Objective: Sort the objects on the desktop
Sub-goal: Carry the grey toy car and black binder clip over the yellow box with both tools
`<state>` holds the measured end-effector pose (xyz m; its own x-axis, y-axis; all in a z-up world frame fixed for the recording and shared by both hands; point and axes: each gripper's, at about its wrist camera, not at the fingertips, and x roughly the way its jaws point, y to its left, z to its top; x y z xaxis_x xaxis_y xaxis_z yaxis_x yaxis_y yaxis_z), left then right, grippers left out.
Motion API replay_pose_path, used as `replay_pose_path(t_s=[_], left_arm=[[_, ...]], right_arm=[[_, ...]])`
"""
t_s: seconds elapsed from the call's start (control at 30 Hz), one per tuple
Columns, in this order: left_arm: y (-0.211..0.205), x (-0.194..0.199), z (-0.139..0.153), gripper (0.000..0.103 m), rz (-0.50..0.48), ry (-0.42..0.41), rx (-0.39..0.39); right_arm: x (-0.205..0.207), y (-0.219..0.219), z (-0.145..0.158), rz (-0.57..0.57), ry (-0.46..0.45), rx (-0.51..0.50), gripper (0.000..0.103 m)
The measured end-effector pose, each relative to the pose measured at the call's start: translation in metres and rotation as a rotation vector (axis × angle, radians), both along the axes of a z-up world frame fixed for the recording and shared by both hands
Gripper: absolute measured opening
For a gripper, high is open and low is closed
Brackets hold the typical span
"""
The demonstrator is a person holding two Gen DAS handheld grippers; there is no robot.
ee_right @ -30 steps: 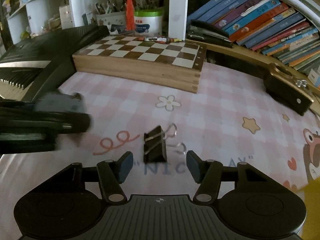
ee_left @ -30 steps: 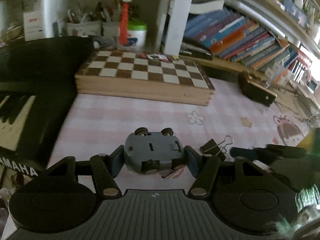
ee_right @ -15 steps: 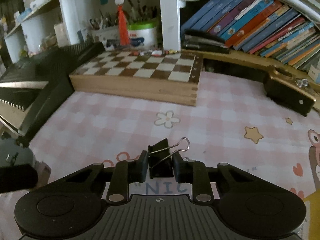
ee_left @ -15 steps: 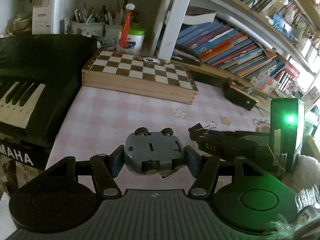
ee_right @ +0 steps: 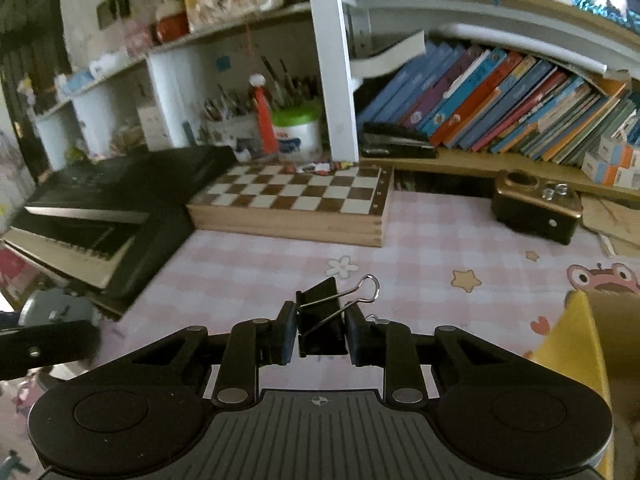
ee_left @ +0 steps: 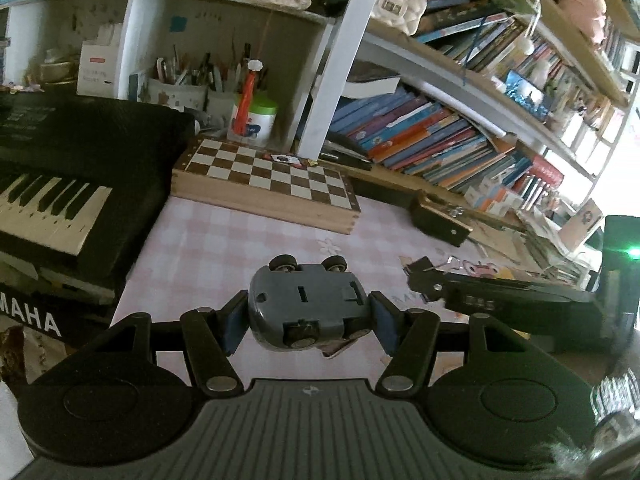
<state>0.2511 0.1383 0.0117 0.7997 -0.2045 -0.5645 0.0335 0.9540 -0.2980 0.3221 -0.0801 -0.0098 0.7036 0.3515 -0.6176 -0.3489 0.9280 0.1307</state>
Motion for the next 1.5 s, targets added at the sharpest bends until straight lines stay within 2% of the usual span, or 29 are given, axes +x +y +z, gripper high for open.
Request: replay_pose_path(t_s=[0.17,0.4,0.7,0.93,1.2,1.5], left_arm=[[0.001,-0.033,0.004,0.06,-0.012,-0.016,-0.014],[0.001,-0.076,0.004,0.06,-0.044,-0.023,-0.03],[-0.007,-0.147,0.011,0.06,-0.119,-0.041,-0.034],[-0.015,-0.195,0.001,0.059,-0.187,-0.01,-0.053],[-0.031,-0.215,-0.004,0.059,-0.286,0.014,-0.046],[-0.061,-0.22,-0.009,0.06,-0.408,0.041,-0.05]], right_arm=[[-0.041,-0.014,0.012,0.012,0.014,0.013,0.025],[-0.099,-0.023,0.009,-0.006,0.073,0.027,0.025],[-0.176,-0.03,0.017,-0.004,0.073,0.031,0.025],[-0.239,-0.044,0.014,-0.07,0.087,0.047,0.025],[-0.291,-0.07,0.007,-0.2,0.123,0.067,0.026],[-0.323,-0.093,0.004,-0.291,0.146,0.063,0.026]])
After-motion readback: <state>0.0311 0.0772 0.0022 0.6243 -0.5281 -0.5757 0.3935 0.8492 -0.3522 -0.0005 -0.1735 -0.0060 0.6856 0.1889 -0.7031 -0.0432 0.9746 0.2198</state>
